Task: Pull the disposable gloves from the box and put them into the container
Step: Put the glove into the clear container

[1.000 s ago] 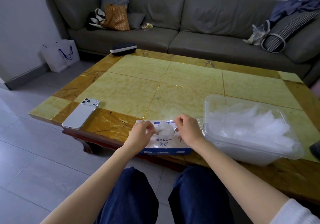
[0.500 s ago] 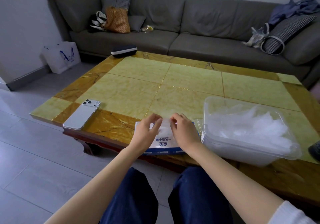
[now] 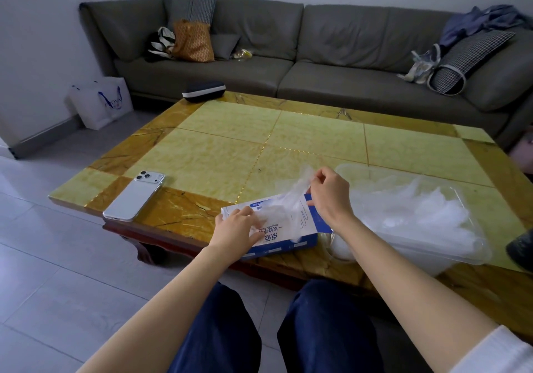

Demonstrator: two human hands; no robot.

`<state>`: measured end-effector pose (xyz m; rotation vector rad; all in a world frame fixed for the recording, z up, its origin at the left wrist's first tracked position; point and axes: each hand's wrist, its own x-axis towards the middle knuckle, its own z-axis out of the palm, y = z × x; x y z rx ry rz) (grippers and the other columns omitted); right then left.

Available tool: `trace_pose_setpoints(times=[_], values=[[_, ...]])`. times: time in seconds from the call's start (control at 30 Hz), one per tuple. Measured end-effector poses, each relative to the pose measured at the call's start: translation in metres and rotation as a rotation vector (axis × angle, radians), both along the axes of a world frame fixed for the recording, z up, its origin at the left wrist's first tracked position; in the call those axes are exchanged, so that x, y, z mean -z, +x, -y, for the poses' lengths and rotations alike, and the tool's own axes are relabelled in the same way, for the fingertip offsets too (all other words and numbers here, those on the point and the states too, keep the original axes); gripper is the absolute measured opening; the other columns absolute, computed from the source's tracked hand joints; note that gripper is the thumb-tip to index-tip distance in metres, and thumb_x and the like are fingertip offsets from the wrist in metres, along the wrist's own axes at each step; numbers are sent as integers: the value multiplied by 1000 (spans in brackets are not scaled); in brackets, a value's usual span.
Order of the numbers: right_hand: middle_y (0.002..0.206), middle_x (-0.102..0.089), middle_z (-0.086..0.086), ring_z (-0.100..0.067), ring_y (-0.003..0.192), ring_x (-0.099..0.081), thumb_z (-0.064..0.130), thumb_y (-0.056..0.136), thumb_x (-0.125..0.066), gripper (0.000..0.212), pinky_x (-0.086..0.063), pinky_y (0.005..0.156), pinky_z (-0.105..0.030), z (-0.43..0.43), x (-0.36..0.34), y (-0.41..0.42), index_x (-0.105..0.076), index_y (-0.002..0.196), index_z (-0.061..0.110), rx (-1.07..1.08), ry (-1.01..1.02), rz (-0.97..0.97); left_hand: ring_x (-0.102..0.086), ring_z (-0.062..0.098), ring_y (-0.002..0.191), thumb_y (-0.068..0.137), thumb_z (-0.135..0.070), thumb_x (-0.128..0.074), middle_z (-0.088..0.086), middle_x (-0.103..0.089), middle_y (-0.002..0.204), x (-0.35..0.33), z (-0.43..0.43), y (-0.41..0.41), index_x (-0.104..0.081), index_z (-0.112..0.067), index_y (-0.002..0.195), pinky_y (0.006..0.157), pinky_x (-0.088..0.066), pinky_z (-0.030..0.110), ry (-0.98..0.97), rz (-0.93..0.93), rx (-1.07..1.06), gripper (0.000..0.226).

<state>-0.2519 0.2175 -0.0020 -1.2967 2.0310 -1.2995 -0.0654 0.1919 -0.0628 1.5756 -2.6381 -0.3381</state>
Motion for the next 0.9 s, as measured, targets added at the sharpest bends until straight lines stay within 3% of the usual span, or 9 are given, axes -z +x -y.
trace_pose_setpoints(times=[0.23,0.4,0.5,0.6,0.7,0.77,0.9], values=[[82,-55,-12,-33,80,-57,5,92,-36,23,-55,71,-50,-3,-7,-2,-45,71,12,46,-81,14,-47,13,119,94,-44,-48,-7,-47,125,1,-2,-6,-61,-27,119,109,-22,49,22,35,1,33],[80,-53,-9,-24,71,-56,5,97,-34,28,-56,69,-48,-8,-34,-17,-39,73,19,99,-210,-17,-45,14,125,95,-42,-48,-7,-45,135,-6,-4,-9,-59,-29,123,114,-9,54,71,68,29,33],[77,-51,-3,-10,63,-54,6,99,-32,27,-58,67,-41,-11,-55,-31,-38,76,20,118,-298,7,-43,17,128,96,-41,-47,-2,-40,144,-14,0,-7,-56,-27,128,115,-20,47,143,74,90,37],[78,-55,-3,-10,67,-58,8,101,-33,18,-59,70,-33,-15,-60,-42,-43,87,12,84,-294,55,-41,17,131,95,-43,-49,-2,-36,148,-36,8,1,-62,-25,122,108,-34,37,283,22,102,35],[81,-58,-7,-17,74,-62,9,101,-33,15,-58,74,-30,-20,-57,-49,-46,95,7,19,-232,68,-53,16,115,93,-39,-51,-4,-46,139,-70,16,-2,-66,-19,106,95,-44,32,116,-35,35,28],[85,-60,-14,-25,80,-63,9,102,-32,19,-57,77,-33,-23,-55,-50,-48,92,5,-45,-207,62,-56,16,105,92,-37,-54,-2,-45,137,-91,18,-13,-58,-16,109,92,-45,29,-18,-182,5,27],[82,-62,-14,-26,81,-65,14,103,-33,28,-56,77,-31,-28,-59,-51,-49,81,8,-171,-162,81,-37,20,132,79,-40,-71,1,-30,150,-114,12,-50,-26,-19,143,111,-31,39,6,-369,142,81]])
